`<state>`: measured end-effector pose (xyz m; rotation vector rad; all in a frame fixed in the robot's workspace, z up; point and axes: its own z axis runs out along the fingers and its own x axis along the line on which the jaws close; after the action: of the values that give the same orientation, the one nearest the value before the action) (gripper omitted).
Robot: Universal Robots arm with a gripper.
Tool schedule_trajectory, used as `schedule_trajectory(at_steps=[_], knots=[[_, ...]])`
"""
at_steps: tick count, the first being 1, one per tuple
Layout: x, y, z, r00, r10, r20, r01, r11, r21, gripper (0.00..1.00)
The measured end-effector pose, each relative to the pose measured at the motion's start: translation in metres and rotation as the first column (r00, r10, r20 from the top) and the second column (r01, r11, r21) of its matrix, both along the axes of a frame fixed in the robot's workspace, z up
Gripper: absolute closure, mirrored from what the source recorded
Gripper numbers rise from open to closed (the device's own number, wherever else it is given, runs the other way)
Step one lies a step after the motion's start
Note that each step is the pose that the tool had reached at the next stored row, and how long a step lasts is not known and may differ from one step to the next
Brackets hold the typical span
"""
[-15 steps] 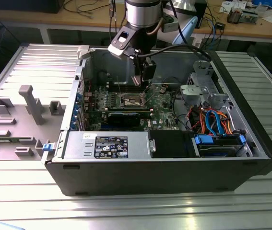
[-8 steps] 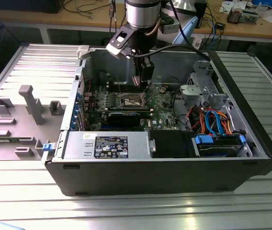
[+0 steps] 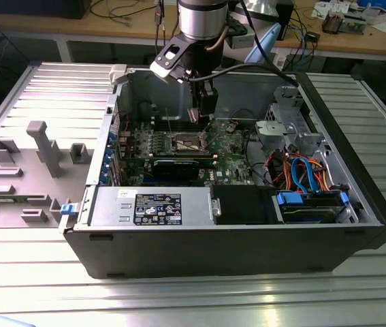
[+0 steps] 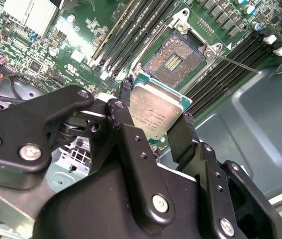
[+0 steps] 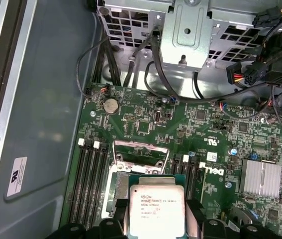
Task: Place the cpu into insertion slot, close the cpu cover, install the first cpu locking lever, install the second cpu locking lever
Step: 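Place the cpu into insertion slot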
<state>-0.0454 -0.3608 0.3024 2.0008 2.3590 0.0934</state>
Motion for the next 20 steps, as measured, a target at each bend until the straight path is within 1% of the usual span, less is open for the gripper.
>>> schedule_trajectory(at_steps=[3,7,9,11,15,20], knots=[[0.0000,0.0000,-0.0001,1.0000,-0.010,0.0000,0.010,1.0000,-0.0001,0.45],[0.0000,0.0000,-0.0007,0.9992,-0.039,0.0000,0.039,0.9992,-0.0001,0.45],[0.0000,0.0000,-0.0011,0.9978,-0.067,0.0000,0.067,0.9978,-0.0001,0.45],[0.0000,0.0000,-0.0015,0.9964,-0.084,0.0000,0.084,0.9964,0.0000,0.45],[0.0000,0.0000,-0.0025,0.9944,-0.106,0.0000,0.106,0.9944,-0.0001,0.45],[0.0000,0.0000,-0.0031,0.9942,-0.108,0.0001,0.108,0.9942,-0.0002,0.45]])
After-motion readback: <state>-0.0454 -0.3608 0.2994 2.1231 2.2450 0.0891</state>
